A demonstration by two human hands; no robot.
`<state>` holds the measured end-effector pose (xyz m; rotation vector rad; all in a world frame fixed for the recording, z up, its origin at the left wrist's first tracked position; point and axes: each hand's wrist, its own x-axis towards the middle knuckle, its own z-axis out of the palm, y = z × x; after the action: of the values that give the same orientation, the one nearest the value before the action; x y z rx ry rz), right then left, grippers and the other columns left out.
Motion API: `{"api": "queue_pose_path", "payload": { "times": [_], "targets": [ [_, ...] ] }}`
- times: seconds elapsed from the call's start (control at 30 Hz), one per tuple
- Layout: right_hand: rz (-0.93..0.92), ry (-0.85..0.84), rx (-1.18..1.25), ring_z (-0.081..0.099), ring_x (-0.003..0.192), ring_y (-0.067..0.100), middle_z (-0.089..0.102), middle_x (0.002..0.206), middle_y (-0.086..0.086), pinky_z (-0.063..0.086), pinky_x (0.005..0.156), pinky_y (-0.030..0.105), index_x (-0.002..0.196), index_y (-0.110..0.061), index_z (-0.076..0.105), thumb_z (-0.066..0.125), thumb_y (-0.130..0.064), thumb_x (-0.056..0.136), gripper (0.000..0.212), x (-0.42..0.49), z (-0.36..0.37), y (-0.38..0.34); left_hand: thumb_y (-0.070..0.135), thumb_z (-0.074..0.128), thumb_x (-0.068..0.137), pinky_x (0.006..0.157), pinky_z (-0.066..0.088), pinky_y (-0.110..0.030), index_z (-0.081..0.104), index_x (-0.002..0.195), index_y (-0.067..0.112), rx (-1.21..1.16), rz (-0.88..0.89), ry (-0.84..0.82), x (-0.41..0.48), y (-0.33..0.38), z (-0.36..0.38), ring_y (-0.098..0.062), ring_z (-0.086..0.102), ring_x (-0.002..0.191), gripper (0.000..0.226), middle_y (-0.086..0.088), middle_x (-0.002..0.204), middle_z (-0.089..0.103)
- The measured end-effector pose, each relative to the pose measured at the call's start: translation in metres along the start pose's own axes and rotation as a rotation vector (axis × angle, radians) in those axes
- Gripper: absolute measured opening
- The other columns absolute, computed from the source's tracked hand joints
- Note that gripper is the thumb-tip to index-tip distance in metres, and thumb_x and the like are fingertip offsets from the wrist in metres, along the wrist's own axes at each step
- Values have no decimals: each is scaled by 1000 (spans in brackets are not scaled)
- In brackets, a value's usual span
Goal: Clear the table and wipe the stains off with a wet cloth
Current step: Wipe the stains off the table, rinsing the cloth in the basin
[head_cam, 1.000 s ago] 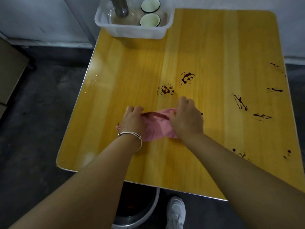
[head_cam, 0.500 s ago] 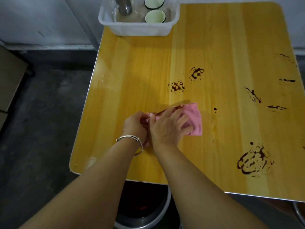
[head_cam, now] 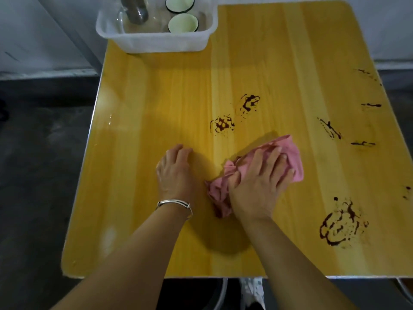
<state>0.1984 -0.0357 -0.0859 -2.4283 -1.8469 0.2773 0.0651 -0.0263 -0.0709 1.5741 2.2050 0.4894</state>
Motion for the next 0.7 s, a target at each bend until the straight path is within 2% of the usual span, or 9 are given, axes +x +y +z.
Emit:
{"api": "queue_pose_path", "payload": {
  "times": [0.1,0.17,0.27,0.37,0.47,0.53,0.6,0.7],
  "targets": [
    [-64,-65,33,-10,144,35,-9,156,21,-14,114,46,149,-6,-3,17,-53,85,82,41,-6,15,3,40,91,115,9,-35,49,129,16,17,-8,97,24,10,18,-24,28,136,40,-2,144,37],
    [-116,-94,84,-16,144,29,-15,156,17,-18,112,39,148,-7,-10,22,-58,86,87,78,-12,18,5,40,92,117,2,-35,47,131,15,24,-20,154,43,19,29,-23,24,139,41,-2,147,34],
    [-154,-94,141,-9,146,26,-8,157,15,-13,114,38,148,-4,-5,32,-52,93,82,123,-14,8,6,38,93,116,-3,-36,44,133,15,34,-28,207,64,23,37,-21,18,142,41,-2,148,33],
    [-244,22,116,8,146,30,14,156,19,1,117,44,147,1,15,19,-37,90,69,119,-6,11,7,38,94,117,-1,-38,45,132,12,40,-18,237,70,22,43,-24,20,141,39,-6,147,36],
    [-358,50,123,17,144,31,25,152,20,4,119,43,144,2,27,22,-25,88,62,84,0,33,8,37,95,117,-1,-38,45,132,11,52,1,248,70,19,46,-24,21,141,38,-7,146,37],
    [-341,51,129,9,145,30,18,154,19,-7,119,37,146,1,22,26,-23,88,62,82,-1,39,7,37,95,117,2,-40,46,132,11,46,7,256,70,18,47,-25,22,141,38,-7,145,38],
    [-253,16,142,-4,146,27,4,158,15,-14,117,35,149,-2,9,29,-23,91,65,106,-7,29,7,37,95,117,5,-43,47,131,10,36,22,261,70,18,48,-26,25,140,37,-9,144,40],
    [-163,-67,176,-9,146,26,-5,158,13,-11,117,40,150,-7,2,33,-34,96,68,164,-16,-5,6,38,94,116,7,-45,49,129,7,13,40,276,71,17,48,-29,28,138,36,-11,142,43]
  ]
}}
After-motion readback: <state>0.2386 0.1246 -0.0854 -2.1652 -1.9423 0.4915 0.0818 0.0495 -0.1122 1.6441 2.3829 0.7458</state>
